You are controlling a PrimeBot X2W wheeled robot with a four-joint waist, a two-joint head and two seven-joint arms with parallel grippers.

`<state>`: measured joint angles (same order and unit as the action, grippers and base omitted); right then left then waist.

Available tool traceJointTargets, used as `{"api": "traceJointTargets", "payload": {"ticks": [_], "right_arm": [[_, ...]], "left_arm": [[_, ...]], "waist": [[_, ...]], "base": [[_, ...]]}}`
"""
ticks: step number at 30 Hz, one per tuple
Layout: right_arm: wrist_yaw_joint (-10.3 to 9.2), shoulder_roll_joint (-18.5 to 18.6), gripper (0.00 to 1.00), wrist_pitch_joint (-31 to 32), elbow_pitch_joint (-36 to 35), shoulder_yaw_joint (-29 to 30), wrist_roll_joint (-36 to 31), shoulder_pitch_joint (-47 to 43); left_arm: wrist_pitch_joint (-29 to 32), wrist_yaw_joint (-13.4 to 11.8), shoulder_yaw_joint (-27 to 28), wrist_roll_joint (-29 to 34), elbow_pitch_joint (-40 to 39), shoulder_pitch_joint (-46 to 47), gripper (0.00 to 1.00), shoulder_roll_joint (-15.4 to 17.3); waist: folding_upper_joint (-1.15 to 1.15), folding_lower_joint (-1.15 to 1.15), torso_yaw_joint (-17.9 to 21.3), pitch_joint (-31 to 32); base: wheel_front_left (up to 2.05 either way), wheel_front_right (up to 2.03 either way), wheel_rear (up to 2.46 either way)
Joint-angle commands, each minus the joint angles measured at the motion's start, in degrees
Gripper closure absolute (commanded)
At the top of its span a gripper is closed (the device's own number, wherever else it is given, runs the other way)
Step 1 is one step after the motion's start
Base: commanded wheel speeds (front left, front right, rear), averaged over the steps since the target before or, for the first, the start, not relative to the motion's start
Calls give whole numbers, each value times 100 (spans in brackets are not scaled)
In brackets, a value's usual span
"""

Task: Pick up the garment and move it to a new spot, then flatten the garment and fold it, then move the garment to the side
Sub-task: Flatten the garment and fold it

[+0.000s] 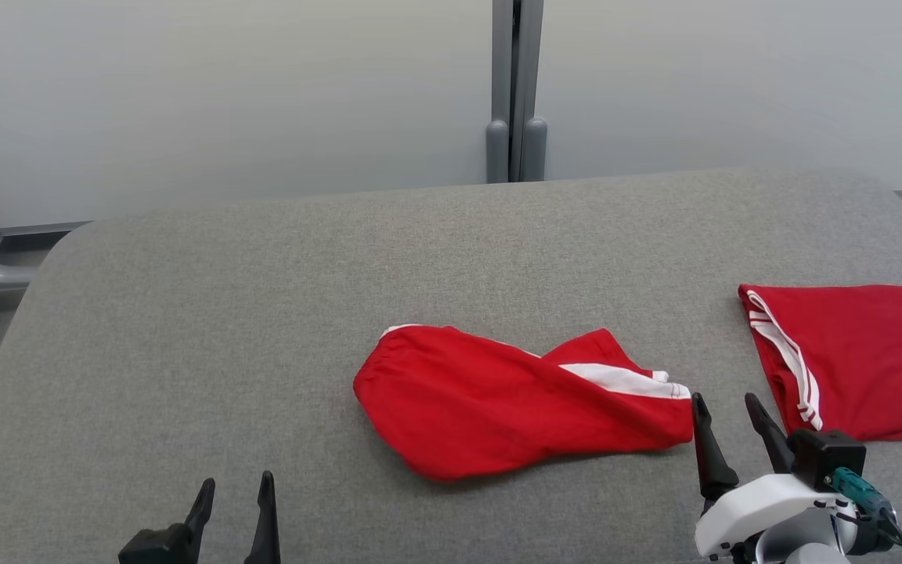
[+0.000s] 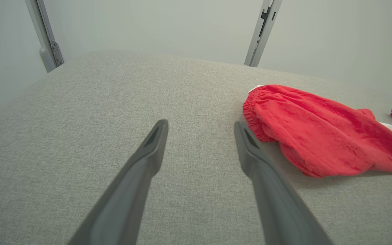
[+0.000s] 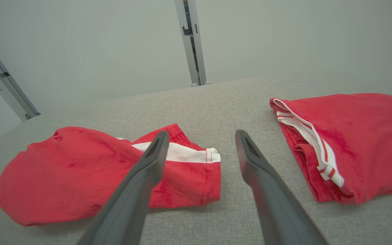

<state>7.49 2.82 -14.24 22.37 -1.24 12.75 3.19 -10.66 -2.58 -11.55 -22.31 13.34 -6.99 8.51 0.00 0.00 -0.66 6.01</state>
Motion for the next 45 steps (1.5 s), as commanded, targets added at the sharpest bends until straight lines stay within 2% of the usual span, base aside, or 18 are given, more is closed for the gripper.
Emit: {"api": "traceJointTargets", "payload": {"ticks": [1, 12, 16, 19, 24, 29, 33, 39, 45], "right_arm": [[-1, 17, 0, -39, -14, 12, 20, 0], [-1, 16, 0, -57, -4, -8, 38, 80], [-1, 16, 0, 128, -114, -32, -9, 180], [-1, 17, 0, 825, -99, 65, -43, 295], [-1, 20, 0, 2541, -387, 227, -150, 640], [-1, 17, 0, 4190, -1052, 527, -152, 993], [-1, 15, 0, 5207, -1615, 663, -277, 1217], [-1, 18, 0, 6249, -2089, 645, -261, 1430], [-1, 16, 0, 6631, -2264, 575, -213, 1509]], "left_arm": [[-9, 14, -15, -42, 2, 84, 0, 48], [89, -27, -88, -5, -66, 184, 0, 97], [331, 27, -236, 72, -159, 347, 0, 146], [901, 171, -398, -73, -223, 609, 0, 112], [2374, 242, -689, -228, -381, 1272, 0, 122], [3730, 113, -983, -225, -472, 2174, 0, -12], [4494, 6, -1203, -148, -389, 2956, 0, -182], [5370, -79, -1493, -31, 97, 3958, 0, -349], [6010, -156, -1624, 90, 767, 4857, 0, -372]], "waist": [[0, 0, -10, -17], [0, 0, -64, -95], [0, 0, -93, -139], [0, 0, -121, -193], [0, 0, -133, -352], [0, 0, -148, -728], [0, 0, -168, -1182], [0, 0, -89, -1628], [0, 0, 58, -1912]], "base": [[0, 0, 0], [0, 0, 0], [0, 0, 0], [0, 0, 0], [0, 0, 0], [0, 0, 0], [0, 0, 0], [0, 0, 0], [0, 0, 0]]}}
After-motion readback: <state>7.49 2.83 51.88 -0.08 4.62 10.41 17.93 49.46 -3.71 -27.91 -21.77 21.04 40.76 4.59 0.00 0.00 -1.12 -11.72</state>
